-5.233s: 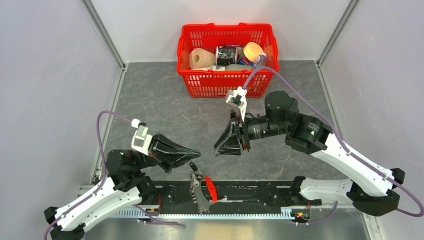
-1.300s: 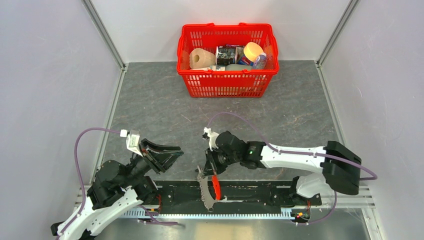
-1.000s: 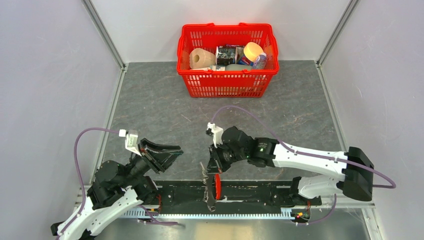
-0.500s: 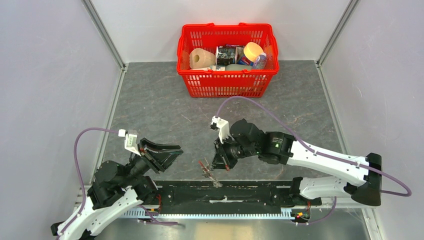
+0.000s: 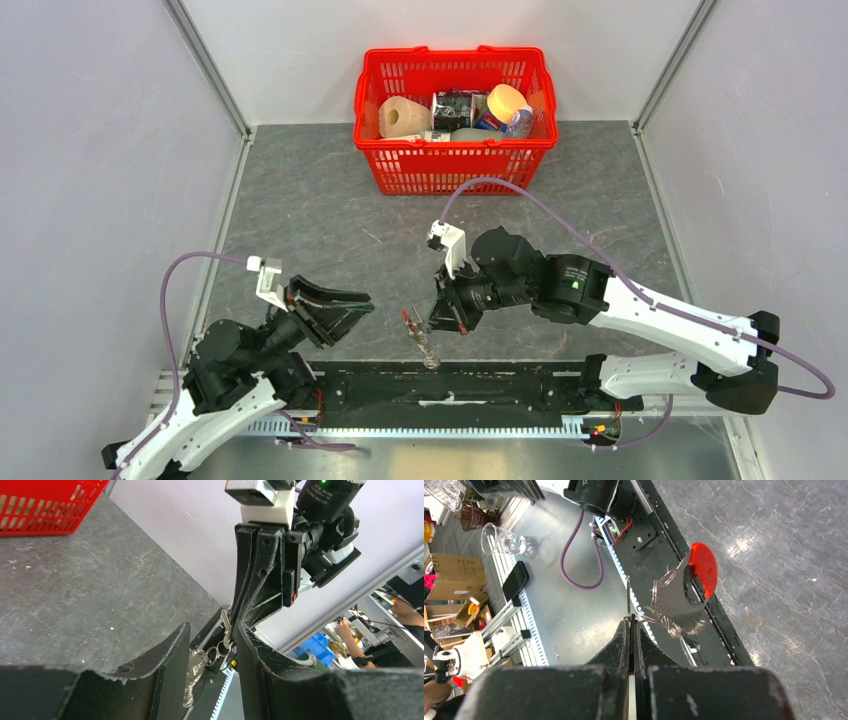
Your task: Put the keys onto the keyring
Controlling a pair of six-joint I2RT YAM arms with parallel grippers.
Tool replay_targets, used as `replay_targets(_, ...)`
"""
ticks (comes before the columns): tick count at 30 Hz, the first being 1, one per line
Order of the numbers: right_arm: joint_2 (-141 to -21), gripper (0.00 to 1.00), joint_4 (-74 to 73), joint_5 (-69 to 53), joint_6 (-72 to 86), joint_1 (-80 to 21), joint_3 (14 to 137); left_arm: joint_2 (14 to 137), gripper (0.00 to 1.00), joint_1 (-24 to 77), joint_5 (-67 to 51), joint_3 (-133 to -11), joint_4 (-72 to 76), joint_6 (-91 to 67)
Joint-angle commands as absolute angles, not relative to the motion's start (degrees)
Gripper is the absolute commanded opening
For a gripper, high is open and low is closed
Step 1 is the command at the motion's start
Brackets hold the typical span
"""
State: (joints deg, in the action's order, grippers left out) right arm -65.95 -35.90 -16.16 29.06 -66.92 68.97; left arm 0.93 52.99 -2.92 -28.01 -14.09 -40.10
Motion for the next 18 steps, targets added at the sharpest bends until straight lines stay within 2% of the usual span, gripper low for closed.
replay_targets(1, -64.9, 0.0, -35.8, -13.7, 29.0, -67.2, 73.8, 3.8, 0.46, 53.0, -6.5, -27.6, -8.5, -42.8)
replay_targets(8, -65.4, 0.0, -36.6, -11.0, 30.1, -67.2, 78.1, 7.9, 0.46, 53.0, -11.1, -27.4, -4.3, -44.3)
replay_targets(18, -66.4, 0.0, -39.2, -10.1, 32.3, -67.2, 83.1, 12.2, 0.54, 53.0, -20.1, -23.4, 8.2, -42.4)
